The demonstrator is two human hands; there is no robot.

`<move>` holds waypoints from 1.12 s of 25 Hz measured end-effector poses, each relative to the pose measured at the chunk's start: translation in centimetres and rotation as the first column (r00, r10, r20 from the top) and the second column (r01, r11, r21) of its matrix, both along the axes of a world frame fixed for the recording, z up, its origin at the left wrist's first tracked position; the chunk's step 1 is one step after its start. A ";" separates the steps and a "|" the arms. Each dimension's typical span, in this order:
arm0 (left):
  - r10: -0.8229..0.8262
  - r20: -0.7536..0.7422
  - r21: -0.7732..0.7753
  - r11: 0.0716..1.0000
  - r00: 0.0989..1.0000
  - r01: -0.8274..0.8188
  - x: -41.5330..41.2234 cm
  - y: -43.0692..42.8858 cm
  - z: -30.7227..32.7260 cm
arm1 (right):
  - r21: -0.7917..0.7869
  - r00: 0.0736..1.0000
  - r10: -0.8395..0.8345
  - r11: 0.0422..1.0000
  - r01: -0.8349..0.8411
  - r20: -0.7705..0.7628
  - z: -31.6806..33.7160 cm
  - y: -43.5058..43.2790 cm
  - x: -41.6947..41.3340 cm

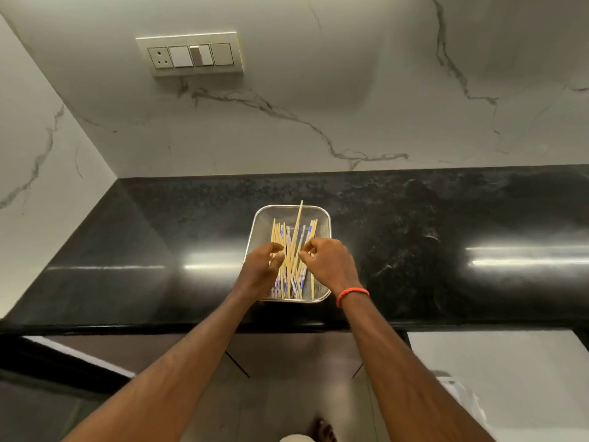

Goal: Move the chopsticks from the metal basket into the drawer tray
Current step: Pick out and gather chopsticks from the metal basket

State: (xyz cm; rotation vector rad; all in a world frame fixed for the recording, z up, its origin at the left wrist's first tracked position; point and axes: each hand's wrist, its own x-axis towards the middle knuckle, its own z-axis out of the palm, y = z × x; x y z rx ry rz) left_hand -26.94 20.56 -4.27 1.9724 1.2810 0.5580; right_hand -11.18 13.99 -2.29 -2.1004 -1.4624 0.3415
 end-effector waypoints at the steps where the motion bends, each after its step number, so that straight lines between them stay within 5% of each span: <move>1: 0.026 0.007 -0.004 1.000 1.000 -0.026 0.2 0.7 -0.1 | -0.028 1.000 0.018 0.999 -0.018 0.001 -0.3 1.0 0.2; 14: 0.109 0.100 -0.158 0.983 0.989 -0.092 -0.8 4.6 -1.3 | -0.241 0.997 0.078 0.968 -0.070 0.023 -5.1 6.0 -2.8; 21: 0.069 0.150 -0.169 0.985 0.986 -0.043 -0.1 5.3 -0.8 | -0.225 0.968 -0.052 0.974 -0.004 -0.244 -4.6 5.5 -2.1; 28: 0.033 0.282 -0.404 0.910 0.959 0.088 1.2 5.3 -0.5 | 0.003 0.866 -0.049 0.998 0.058 -0.498 -3.1 4.3 -2.6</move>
